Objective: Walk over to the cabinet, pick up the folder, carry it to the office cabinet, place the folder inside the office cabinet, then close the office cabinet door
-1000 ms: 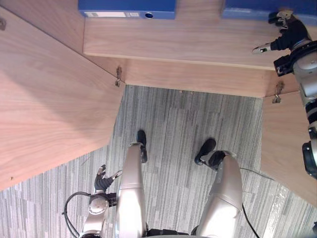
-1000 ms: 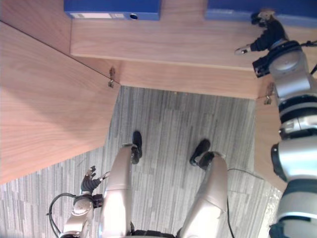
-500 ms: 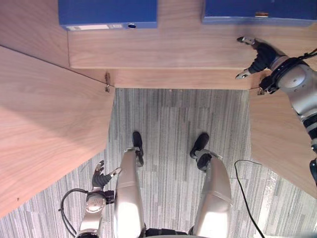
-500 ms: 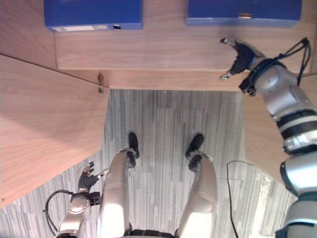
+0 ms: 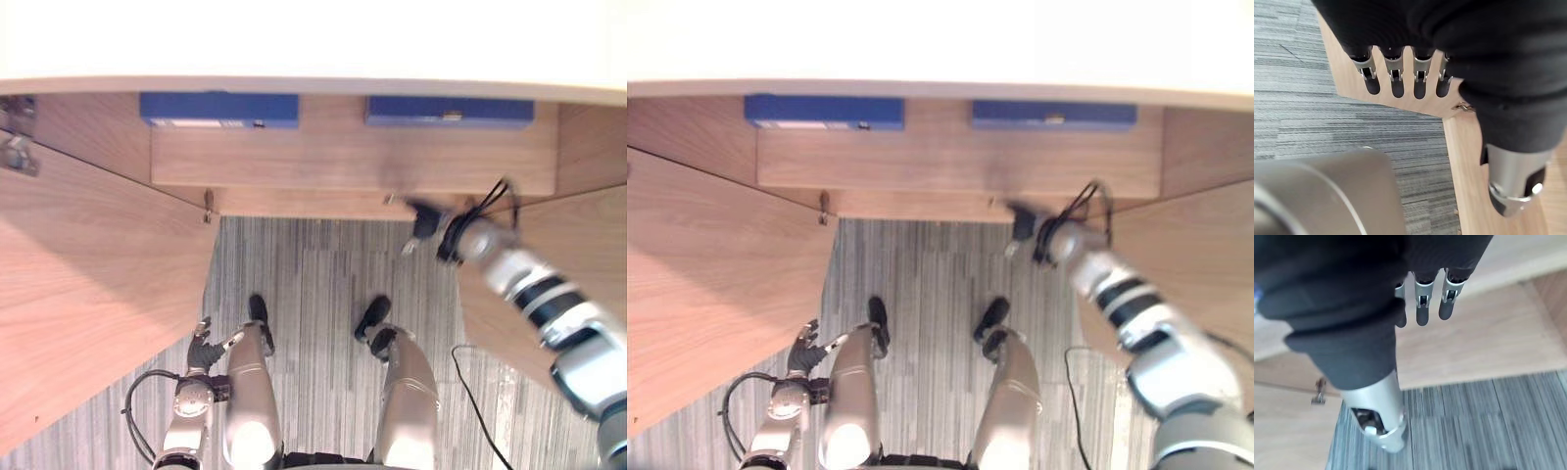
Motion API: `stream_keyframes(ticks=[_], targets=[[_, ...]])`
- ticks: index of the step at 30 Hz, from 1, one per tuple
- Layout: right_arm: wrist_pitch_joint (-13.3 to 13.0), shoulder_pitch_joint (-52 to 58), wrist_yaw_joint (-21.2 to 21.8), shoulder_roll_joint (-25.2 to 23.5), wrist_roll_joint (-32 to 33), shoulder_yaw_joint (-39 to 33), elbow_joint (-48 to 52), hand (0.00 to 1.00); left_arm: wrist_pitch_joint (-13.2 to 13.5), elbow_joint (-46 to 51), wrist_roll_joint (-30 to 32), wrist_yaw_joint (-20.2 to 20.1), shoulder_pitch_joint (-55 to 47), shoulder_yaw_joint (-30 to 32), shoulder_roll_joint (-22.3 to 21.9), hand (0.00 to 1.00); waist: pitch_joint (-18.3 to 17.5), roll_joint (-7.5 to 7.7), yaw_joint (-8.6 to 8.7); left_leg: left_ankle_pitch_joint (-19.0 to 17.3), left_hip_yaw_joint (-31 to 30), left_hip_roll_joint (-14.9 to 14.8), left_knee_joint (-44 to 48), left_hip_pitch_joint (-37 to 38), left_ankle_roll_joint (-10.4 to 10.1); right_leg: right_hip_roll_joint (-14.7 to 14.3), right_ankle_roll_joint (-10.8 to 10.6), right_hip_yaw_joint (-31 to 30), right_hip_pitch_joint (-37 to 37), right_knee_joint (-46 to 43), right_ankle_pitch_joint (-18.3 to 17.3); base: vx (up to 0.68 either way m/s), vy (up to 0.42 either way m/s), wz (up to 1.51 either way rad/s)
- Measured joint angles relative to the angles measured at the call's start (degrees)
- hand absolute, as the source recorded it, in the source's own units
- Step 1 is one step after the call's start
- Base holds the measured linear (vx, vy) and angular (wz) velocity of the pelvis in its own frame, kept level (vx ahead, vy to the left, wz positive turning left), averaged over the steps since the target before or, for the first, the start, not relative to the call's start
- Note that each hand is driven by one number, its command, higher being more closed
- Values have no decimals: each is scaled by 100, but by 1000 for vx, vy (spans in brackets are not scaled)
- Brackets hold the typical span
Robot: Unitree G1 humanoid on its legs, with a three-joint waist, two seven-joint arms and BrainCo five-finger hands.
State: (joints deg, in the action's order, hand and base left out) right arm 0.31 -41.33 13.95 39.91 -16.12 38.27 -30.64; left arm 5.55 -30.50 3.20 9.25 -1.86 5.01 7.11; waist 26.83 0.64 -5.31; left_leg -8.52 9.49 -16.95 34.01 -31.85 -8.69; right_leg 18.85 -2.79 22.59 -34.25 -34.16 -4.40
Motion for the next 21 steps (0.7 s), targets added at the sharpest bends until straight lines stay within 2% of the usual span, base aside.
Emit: stream_keyframes(ticks=[3,5,7,9,10,12,13,15,17,19,21], targets=[[12,1209,183,-715,-202,-379,-66,0,-65,-345,161,-60,156,-136,-16,0,-67,80,-2,-121,-13,1,20,524,-4,6,-35,104,630,104,-49,24,88,7],[-6,1959,201,-1156,-207,-764,-217,0,-104,-604,225,-82,156,-157,-2,0,-283,181,25,-210,-43,24,36,788,5,31,-78,189,968,168,-102,-2,75,12],[10,2775,123,-1912,-192,-1782,-1167,0,-154,-1055,329,-94,129,-219,6,0,-716,259,102,-349,-105,60,4,1177,52,-4,-150,334,1513,386,-169,30,63,17],[80,3165,-31,-2399,-185,-2590,-1827,0,-160,-1321,372,-100,33,-259,-18,0,-1010,248,147,-422,-122,66,-28,1437,64,-64,-191,351,1848,605,-132,44,73,0],[164,3473,-332,-2812,-123,-3386,-2342,0,-162,-1557,381,-99,-14,-263,-37,0,-1266,249,221,-483,-65,83,-100,1660,51,-113,-259,351,2077,884,6,55,113,-9],[240,3767,-648,-3232,183,-4307,-2820,0,-178,-1876,380,-96,-66,-239,-130,0,-1545,209,309,-489,36,183,-326,1888,65,-140,-331,322,2309,1314,238,55,138,-15],[257,3854,-752,-3340,342,-4589,-2933,0,-185,-1940,378,-91,-65,-225,-170,0,-1613,236,333,-482,95,234,-419,1994,74,-136,-339,304,2392,1478,340,75,169,-28],[292,4120,-1113,-3619,1349,-5424,-3120,0,-211,-1979,477,-84,-106,-223,-274,0,-1687,185,357,-417,370,387,-768,2392,159,-57,-258,324,2628,1853,657,72,135,-45],[307,4274,-1310,-3684,1930,-6022,-3094,0,-227,-2028,653,-111,-194,-223,-368,0,-1755,95,410,-340,761,467,-1120,2900,189,106,-45,965,2903,1937,922,87,70,-61],[312,4386,-1370,-3723,2081,-6205,-3075,0,-243,-2154,782,-174,-202,-219,-444,0,-1839,0,454,-306,981,486,-1302,3164,199,121,56,1222,3041,2029,1025,94,34,-54],[308,4521,-1421,-3798,2172,-6309,-2975,0,-279,-2235,786,-201,-233,-198,-469,0,-1974,-15,530,-265,1258,488,-1507,3367,216,31,73,1212,3065,2265,1207,53,12,-58]])
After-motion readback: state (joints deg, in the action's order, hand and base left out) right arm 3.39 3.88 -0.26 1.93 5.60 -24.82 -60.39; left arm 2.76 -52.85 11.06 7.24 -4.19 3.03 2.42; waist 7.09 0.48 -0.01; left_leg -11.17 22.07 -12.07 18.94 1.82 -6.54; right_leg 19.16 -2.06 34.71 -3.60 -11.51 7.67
